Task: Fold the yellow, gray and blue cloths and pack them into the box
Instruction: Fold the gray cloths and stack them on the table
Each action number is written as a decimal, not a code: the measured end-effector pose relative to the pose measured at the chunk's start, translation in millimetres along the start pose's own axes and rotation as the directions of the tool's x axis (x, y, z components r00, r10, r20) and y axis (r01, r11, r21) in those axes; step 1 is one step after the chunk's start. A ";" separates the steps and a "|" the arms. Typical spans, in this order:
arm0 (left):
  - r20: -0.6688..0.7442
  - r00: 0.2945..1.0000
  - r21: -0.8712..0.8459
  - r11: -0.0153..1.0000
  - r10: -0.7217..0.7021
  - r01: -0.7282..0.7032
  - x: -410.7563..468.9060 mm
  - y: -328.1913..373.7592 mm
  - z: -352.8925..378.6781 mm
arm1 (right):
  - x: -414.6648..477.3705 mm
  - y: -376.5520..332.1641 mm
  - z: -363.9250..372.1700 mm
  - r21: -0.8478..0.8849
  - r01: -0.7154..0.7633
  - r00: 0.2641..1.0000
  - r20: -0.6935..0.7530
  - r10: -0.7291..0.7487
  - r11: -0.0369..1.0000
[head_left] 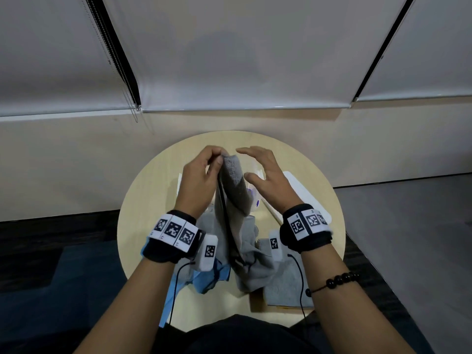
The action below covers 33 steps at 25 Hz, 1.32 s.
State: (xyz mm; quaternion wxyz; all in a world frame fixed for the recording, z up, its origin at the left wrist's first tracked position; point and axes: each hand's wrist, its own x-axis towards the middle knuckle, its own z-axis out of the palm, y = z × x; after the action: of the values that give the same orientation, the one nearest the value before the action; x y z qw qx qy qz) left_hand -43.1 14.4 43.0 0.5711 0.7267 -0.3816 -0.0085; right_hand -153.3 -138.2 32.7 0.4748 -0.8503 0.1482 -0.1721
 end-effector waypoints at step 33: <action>-0.349 0.936 0.036 0.998 -0.041 0.057 19.4 21.0 -61.7 | 10.5 -16.2 -8.6 0.153 0.062 0.996 -0.074 -0.051 0.986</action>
State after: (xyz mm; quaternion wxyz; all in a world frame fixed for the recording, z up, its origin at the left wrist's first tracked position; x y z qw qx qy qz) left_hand -13.1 53.1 90.2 0.6127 0.7388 -0.2564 0.1145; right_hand -146.2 -140.9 52.4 0.5291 -0.8081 0.1267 -0.2259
